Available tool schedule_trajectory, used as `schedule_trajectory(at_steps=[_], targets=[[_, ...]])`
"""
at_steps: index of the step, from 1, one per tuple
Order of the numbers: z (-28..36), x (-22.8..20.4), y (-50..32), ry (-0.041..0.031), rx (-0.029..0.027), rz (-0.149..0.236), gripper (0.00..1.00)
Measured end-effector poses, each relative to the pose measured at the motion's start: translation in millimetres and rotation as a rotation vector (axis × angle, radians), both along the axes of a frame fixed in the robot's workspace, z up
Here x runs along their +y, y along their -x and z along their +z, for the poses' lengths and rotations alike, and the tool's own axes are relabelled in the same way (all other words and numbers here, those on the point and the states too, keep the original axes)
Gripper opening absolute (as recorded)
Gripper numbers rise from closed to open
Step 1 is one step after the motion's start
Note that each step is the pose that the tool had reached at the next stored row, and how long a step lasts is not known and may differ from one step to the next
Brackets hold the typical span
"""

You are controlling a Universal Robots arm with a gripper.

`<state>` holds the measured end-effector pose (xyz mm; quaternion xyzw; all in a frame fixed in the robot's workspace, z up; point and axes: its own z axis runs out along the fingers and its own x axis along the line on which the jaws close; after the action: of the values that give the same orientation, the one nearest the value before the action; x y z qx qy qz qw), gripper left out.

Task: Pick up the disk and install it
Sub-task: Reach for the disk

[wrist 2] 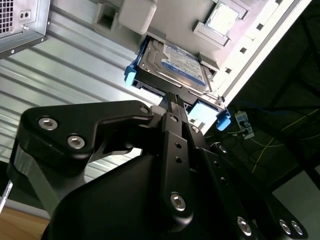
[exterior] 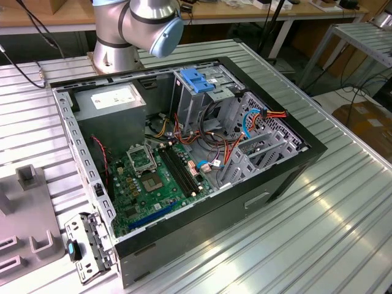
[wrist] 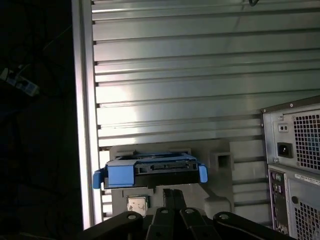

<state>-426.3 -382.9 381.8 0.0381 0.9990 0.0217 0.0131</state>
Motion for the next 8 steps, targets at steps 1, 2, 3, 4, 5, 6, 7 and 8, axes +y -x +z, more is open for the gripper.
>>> schedule_trajectory(at_steps=[1, 2, 3, 4, 5, 6, 7, 8], targets=[[0.0, 0.0, 1.2, 0.0, 0.0, 0.0, 0.11], [0.0, 0.0, 1.9, 0.0, 0.0001, 0.0, 0.11], [0.0, 0.0, 1.9, 0.0, 0.0001, 0.0, 0.11], [0.0, 0.0, 1.9, 0.0, 0.0001, 0.0, 0.11], [0.0, 0.0, 2.0, 0.0, 0.0, 0.0, 0.11], [0.0, 0.0, 2.1, 0.0, 0.0001, 0.0, 0.11], [0.0, 0.0, 2.1, 0.0, 0.0, 0.0, 0.11], [0.0, 0.0, 2.1, 0.0, 0.0, 0.0, 0.11]])
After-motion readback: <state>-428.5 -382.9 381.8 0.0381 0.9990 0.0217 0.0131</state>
